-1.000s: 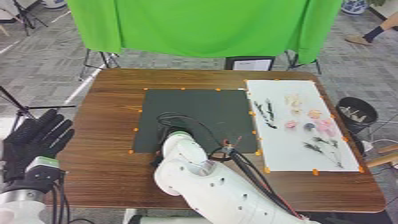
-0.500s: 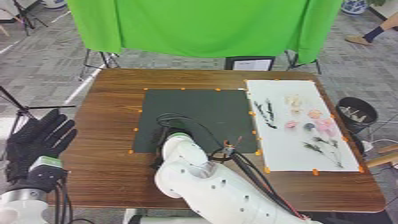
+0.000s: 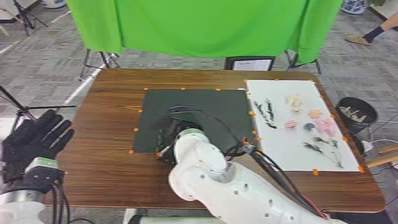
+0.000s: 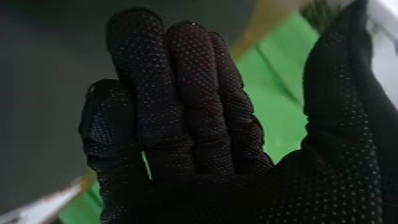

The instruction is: Arrange flowers

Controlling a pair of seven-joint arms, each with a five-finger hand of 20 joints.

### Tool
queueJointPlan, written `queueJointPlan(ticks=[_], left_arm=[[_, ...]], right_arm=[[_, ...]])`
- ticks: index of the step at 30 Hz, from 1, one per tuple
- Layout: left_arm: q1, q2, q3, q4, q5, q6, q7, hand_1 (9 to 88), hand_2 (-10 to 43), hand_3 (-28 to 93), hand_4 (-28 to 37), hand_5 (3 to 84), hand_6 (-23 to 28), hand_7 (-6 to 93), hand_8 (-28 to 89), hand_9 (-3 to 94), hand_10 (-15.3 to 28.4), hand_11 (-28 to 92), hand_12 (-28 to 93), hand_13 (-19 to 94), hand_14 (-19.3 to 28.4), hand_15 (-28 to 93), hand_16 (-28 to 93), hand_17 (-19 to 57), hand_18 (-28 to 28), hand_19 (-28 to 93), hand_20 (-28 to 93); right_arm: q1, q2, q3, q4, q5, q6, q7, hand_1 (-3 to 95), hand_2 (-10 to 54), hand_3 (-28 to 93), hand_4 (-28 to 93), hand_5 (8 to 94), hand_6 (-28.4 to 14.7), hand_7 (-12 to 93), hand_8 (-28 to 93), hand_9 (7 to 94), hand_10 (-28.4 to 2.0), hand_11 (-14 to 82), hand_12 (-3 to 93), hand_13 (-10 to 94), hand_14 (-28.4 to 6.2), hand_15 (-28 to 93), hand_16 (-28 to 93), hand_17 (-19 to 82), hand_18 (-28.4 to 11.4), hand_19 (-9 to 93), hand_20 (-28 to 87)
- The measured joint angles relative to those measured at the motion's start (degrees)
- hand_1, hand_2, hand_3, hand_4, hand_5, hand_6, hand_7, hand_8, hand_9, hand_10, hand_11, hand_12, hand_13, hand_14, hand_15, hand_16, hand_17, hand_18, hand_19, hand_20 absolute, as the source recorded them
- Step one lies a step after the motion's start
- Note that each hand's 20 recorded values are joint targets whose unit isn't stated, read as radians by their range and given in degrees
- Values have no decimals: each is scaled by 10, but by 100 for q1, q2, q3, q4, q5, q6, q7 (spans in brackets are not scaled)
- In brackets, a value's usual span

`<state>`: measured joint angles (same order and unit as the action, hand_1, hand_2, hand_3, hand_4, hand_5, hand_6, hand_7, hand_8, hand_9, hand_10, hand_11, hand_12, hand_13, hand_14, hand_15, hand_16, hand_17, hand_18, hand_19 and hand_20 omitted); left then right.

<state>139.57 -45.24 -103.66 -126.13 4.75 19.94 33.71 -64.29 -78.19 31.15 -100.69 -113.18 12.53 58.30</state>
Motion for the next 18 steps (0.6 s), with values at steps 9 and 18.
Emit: queueJointPlan(ticks=[9,18], left_arm=[[167,-122,7,0,84,-74,61,292,156,755,-257,506,100,160,-81,421,162,237,120,298,167,421,-89,-51,167,432,98],[-28,-14,261,93,389,-167,41,292,154,753,-256,503,99,158,-80,418,160,233,120,287,164,412,-86,-54,165,426,98]], right_arm=[[-594,1011,1244,-1120,-899,-314,-292,321,-95,755,-247,576,-123,190,-86,600,-232,183,175,680,-169,576,244,436,-262,900,229],[-2136,2523,3505,-1842,-1117,-84,-405,354,-95,785,-281,546,-104,139,-97,549,-186,132,148,681,-137,605,220,400,-241,895,253]])
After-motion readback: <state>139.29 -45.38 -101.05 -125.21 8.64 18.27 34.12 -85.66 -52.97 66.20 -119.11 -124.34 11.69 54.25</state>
